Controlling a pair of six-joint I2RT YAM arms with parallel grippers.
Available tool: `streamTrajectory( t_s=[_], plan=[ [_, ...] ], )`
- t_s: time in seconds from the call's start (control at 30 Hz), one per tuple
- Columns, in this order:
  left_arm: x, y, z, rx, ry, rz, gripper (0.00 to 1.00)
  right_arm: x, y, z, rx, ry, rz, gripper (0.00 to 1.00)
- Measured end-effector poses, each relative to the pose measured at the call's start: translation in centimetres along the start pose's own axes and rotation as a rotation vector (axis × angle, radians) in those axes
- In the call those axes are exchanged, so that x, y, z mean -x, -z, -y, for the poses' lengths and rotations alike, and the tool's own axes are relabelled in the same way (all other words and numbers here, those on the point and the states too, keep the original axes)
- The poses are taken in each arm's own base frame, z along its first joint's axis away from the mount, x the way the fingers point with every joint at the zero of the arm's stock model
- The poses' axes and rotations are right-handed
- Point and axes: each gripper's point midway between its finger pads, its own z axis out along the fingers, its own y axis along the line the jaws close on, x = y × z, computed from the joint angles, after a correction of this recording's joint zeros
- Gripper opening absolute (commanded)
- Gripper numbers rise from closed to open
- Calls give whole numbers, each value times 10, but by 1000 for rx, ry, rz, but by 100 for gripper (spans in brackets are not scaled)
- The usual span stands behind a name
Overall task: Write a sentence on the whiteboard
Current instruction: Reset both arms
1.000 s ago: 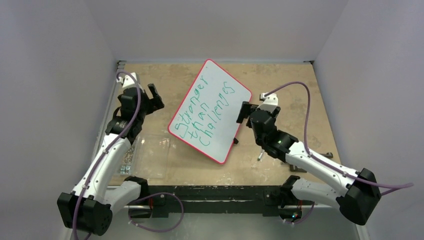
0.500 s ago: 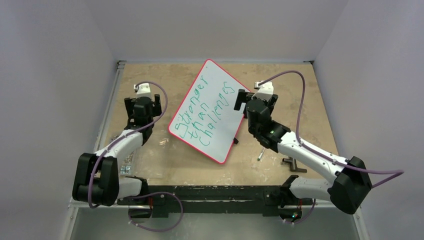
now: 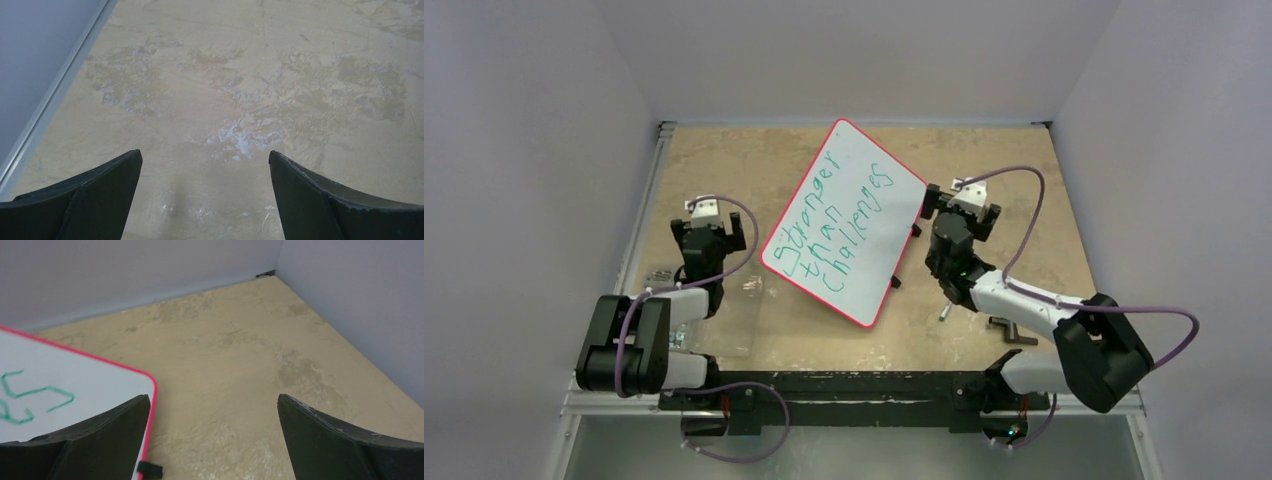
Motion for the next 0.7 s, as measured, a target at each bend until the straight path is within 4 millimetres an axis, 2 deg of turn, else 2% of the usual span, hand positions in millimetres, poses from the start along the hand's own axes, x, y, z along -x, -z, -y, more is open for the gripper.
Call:
streamTrajectory(
  t_s=[0.2,0.27,0.43,0.5,0.6,0.7],
  plan=[
    [14,-3,2,-7,18,63,100,-12,-38,64,-267,-75,-41,99],
    [17,-3,2,-7,20,72,100,-21,-44,78,-276,-62,-46,99],
    [19,-3,2,-8,23,83,100,-70,-34,90,-150,42,-78,99],
    [20,-3,2,-8,24,86,100,-84,-33,92,-108,66,-75,99],
    [20,-3,2,-8,24,86,100,-93,-41,95,-67,61,-49,99],
    [20,-3,2,-10,24,86,100,-90,-50,98,-37,26,-34,99]
  ],
)
